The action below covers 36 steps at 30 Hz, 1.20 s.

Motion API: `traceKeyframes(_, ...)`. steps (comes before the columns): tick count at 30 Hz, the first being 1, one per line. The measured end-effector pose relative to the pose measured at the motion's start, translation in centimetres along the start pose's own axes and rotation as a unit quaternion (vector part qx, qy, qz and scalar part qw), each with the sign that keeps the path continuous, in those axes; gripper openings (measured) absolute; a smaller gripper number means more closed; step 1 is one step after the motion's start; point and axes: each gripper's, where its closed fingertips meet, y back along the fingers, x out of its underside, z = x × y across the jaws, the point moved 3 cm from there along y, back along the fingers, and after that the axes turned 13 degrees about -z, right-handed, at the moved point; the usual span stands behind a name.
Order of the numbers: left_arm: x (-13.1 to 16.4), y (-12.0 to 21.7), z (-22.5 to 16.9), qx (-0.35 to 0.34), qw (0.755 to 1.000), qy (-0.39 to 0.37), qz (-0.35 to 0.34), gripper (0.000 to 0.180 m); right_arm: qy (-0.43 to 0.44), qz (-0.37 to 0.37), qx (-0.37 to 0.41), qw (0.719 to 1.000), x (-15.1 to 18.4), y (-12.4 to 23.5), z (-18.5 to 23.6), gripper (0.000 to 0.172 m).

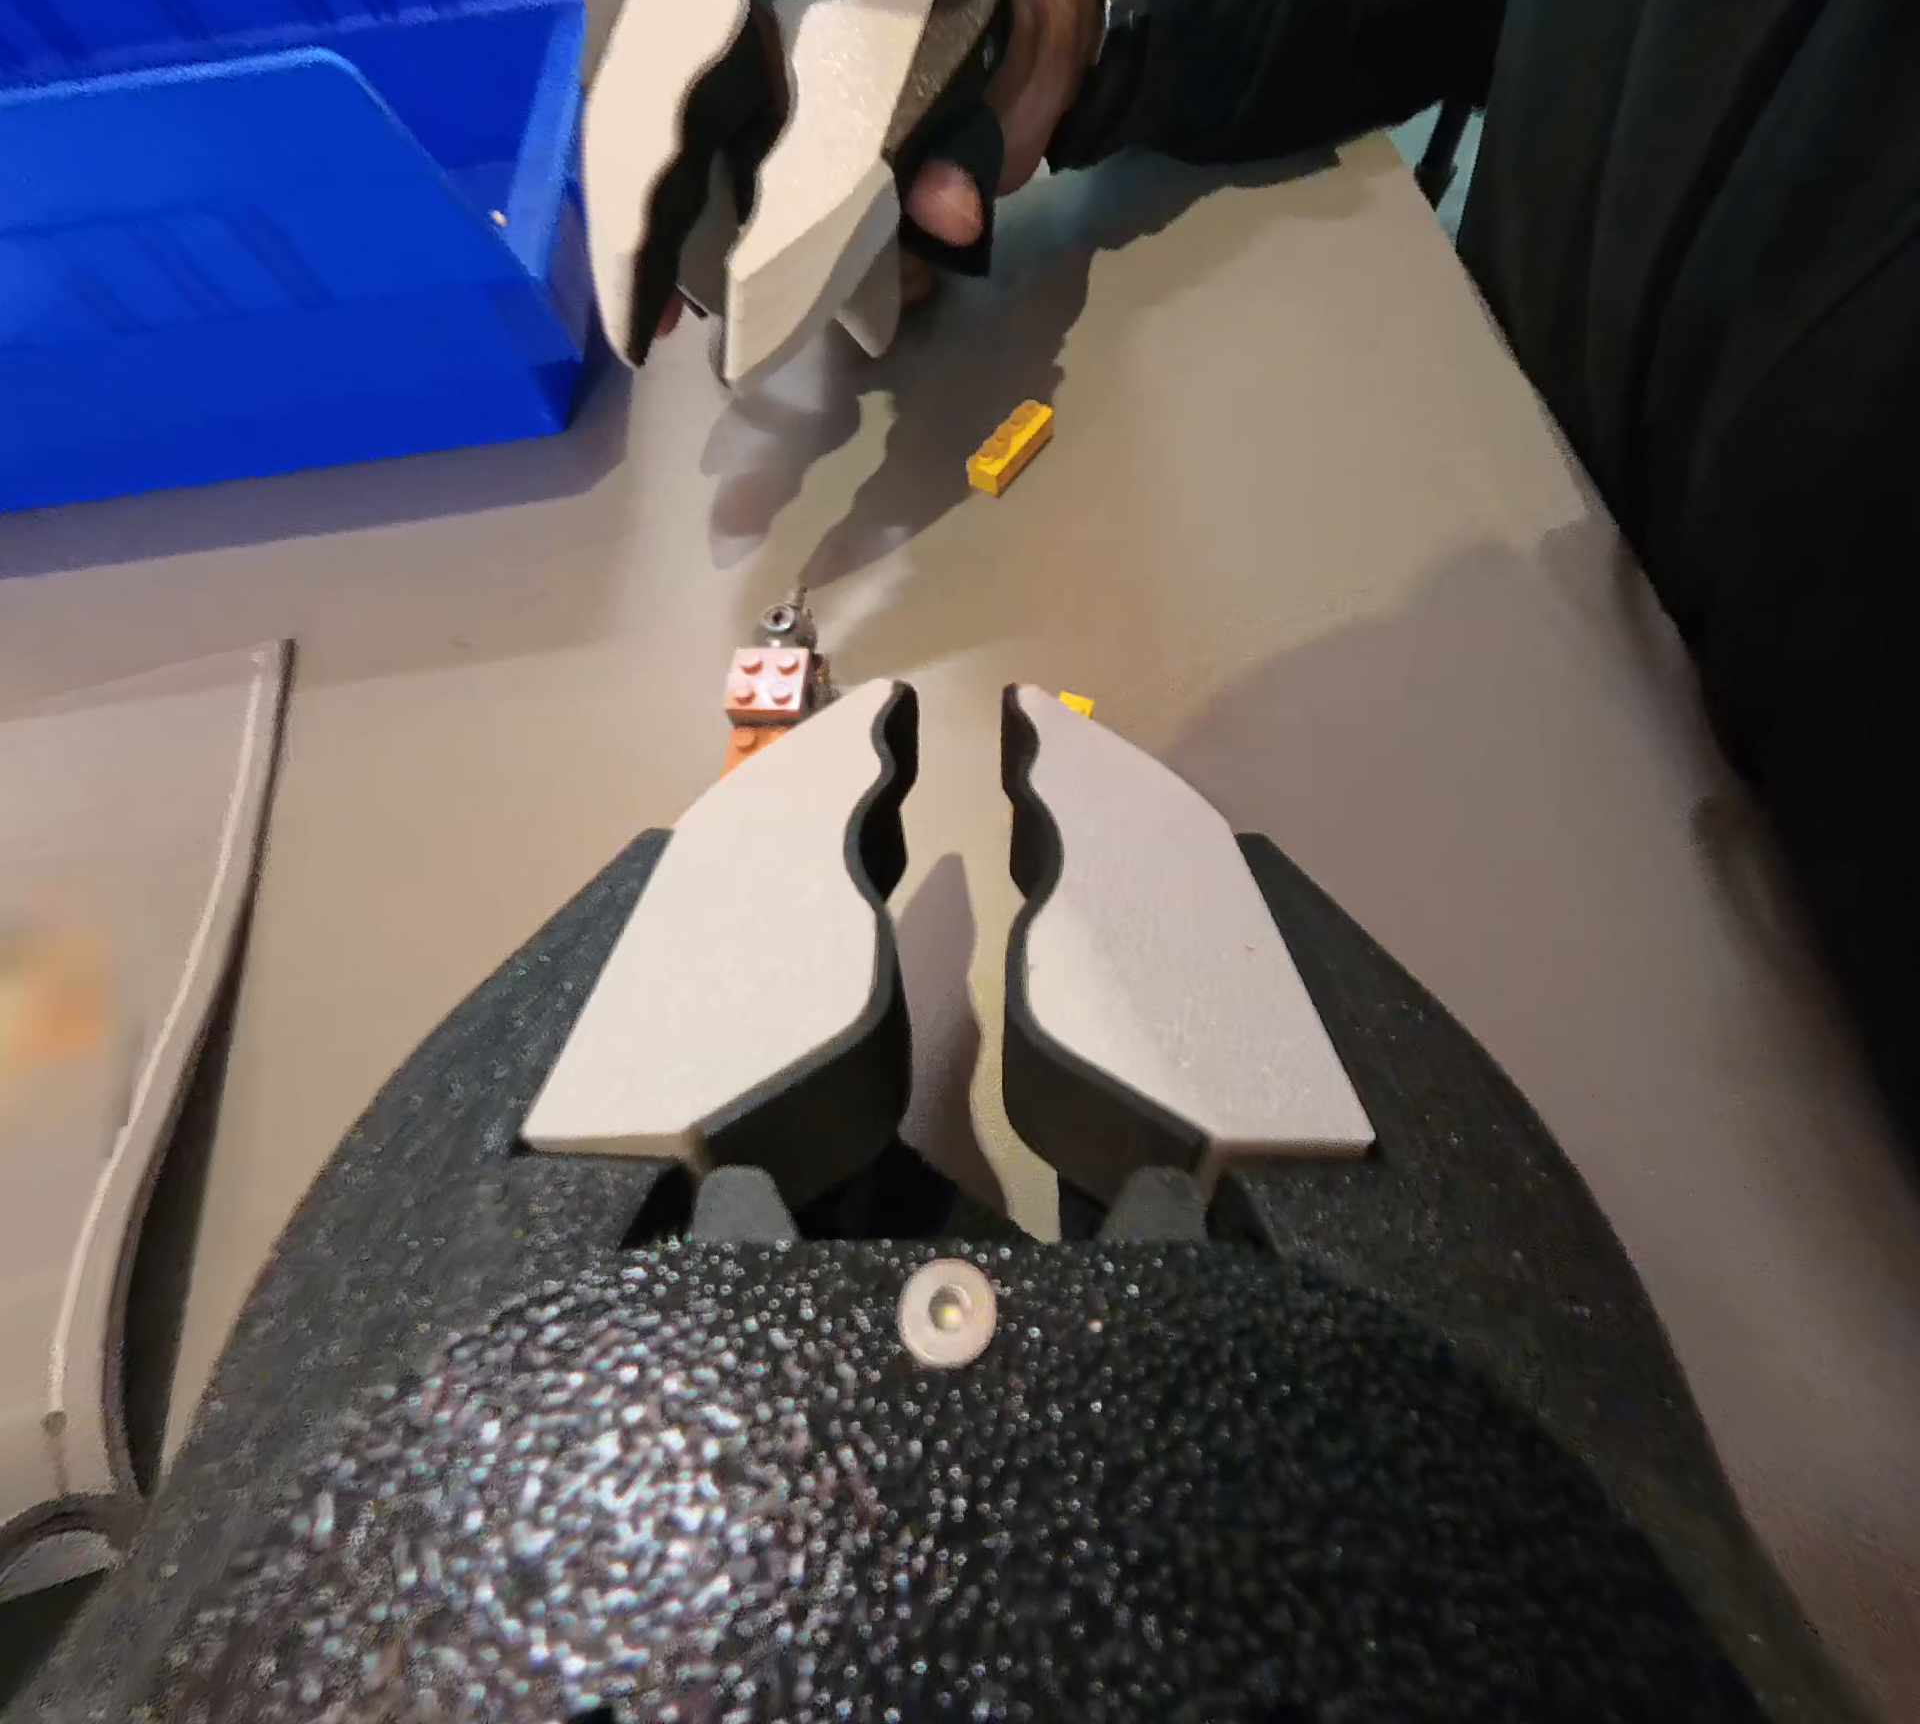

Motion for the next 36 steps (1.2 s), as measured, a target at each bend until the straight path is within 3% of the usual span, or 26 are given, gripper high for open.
traceKeyframes(7, -1.6, 1.5, 0.2, -0.016, 0.997, -0.006, -0.080, 0.010, -0.011, 0.002, 0.001, 1.000, 0.1, 0.0, -0.2, 0.021)
traceKeyframes(17, -1.5, 1.5, 0.2, -0.021, 0.997, -0.010, -0.078, 0.010, 0.001, -0.006, 0.002, 1.000, -0.1, 0.1, 0.0, 0.021)
traceKeyframes(22, -1.6, 1.5, 0.2, -0.022, 0.997, -0.012, -0.079, 0.010, 0.038, -0.135, 0.005, 0.990, -3.8, 1.4, 0.3, 0.017)
traceKeyframes(25, -1.5, 1.3, 0.4, -0.024, 0.997, -0.007, -0.074, 0.010, 0.070, -0.172, 0.051, 0.981, -8.2, 4.2, -2.8, 0.016)
traceKeyframes(30, -1.4, 1.1, 1.6, -0.051, 0.996, -0.004, -0.069, 0.009, 0.068, -0.029, 0.117, 0.990, -9.6, 5.6, -13.6, 0.017)
traceKeyframes(33, -1.4, 1.1, 2.1, -0.066, 0.996, -0.005, -0.068, 0.009, -0.002, 0.101, 0.099, 0.990, -7.0, 2.3, -19.8, 0.019)
traceKeyframes(36, -1.2, 1.0, 2.5, -0.076, 0.995, -0.008, -0.063, 0.009, -0.007, 0.221, 0.095, 0.971, -2.8, -1.9, -24.6, 0.018)
